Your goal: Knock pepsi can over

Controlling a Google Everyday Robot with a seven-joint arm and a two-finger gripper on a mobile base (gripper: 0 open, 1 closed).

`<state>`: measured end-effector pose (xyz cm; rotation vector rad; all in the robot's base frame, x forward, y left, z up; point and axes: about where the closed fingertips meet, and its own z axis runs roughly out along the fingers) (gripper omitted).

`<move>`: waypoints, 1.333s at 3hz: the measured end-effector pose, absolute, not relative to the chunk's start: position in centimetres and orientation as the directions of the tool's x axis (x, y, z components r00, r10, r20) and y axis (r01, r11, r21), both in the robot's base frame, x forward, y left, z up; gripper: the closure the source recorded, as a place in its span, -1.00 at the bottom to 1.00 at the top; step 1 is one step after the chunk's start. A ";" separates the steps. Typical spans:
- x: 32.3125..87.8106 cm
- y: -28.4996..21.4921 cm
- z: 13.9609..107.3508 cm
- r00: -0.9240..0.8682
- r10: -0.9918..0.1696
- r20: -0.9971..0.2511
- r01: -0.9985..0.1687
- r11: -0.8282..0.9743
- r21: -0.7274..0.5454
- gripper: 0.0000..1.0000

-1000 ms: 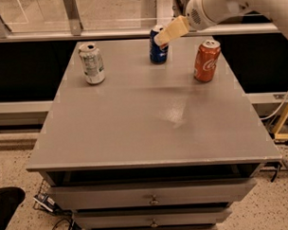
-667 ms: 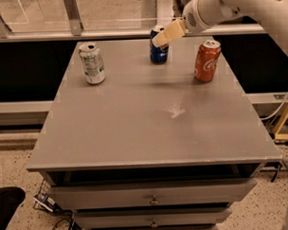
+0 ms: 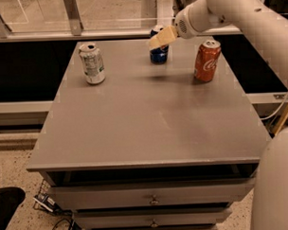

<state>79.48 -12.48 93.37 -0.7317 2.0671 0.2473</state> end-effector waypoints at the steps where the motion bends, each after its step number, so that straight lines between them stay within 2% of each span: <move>1: 80.8 -11.7 91.8 -0.431 -0.371 -0.823 -0.590 0.805 -0.054 -1.00; 2: 81.7 -10.6 90.5 -0.435 -0.338 -0.835 -0.600 0.800 -0.011 -1.00; 4: 81.8 -10.2 90.0 -0.439 -0.341 -0.831 -0.605 0.796 -0.007 -0.19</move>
Offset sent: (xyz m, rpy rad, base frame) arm 0.0331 0.0279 -0.0387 0.1524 0.0325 0.0270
